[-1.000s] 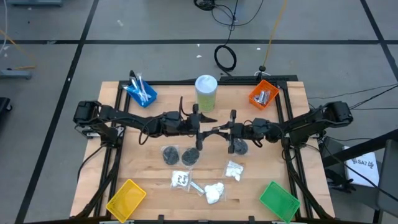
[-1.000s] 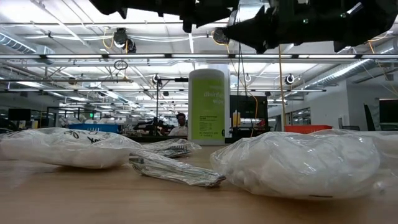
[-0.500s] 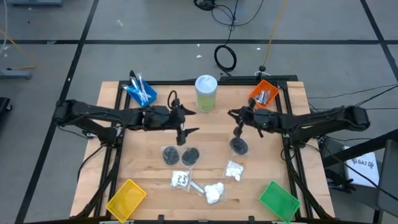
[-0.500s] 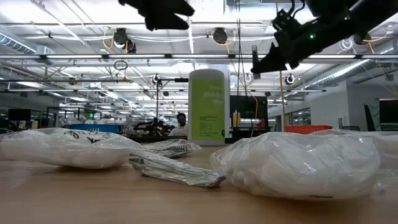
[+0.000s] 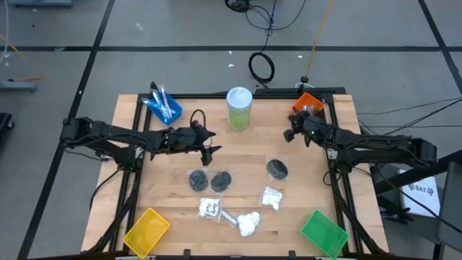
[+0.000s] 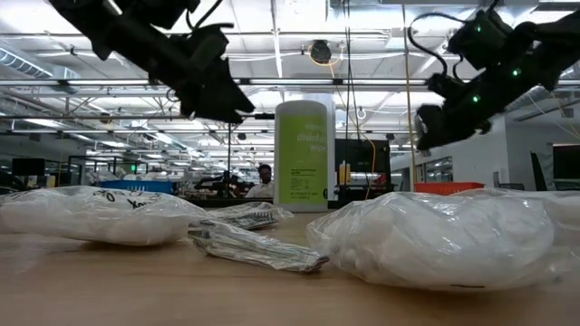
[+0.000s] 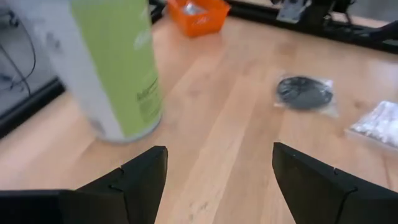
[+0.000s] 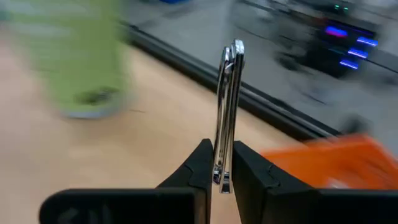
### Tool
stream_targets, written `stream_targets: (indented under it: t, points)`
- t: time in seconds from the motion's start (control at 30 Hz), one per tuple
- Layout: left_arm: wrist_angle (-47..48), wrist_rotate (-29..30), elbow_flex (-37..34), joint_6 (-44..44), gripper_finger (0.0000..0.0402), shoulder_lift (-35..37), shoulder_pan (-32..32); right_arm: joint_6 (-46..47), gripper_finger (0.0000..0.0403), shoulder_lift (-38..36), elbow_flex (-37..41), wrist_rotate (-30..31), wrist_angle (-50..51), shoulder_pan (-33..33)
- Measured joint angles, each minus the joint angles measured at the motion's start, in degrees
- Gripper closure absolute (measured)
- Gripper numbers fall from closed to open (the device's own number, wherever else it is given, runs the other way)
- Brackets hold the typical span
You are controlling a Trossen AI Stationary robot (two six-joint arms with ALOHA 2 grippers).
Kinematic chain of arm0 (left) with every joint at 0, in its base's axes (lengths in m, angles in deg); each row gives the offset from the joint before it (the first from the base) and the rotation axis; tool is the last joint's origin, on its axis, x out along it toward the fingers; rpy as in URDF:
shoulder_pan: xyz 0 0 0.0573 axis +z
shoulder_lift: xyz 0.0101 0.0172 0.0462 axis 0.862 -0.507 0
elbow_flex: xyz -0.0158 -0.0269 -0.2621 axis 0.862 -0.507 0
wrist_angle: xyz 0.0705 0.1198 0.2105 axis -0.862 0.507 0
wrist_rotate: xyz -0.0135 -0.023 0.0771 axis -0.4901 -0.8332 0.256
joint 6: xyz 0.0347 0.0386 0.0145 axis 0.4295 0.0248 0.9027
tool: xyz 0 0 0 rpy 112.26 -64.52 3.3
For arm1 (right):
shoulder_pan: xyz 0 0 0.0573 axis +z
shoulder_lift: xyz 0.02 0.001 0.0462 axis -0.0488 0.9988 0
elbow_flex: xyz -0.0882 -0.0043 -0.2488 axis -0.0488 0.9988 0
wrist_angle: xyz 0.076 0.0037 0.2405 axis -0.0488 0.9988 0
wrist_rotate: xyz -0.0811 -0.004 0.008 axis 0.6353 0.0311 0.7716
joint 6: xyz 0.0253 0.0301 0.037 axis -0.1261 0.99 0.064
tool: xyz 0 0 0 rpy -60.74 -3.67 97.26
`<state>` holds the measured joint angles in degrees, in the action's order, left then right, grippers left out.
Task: Pick & Place Travel size toiletries
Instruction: Put the nail cutter into the orange bin
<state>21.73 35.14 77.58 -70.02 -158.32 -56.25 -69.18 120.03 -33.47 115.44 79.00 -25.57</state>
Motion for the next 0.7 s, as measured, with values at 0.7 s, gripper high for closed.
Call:
stream_targets:
  t: [0.7]
  points:
    - [-1.7,-0.1,-0.8,-1.0,0.0123,0.0,0.3,4.8,0.0302,-1.4,3.4,3.2,6.9,-10.6]
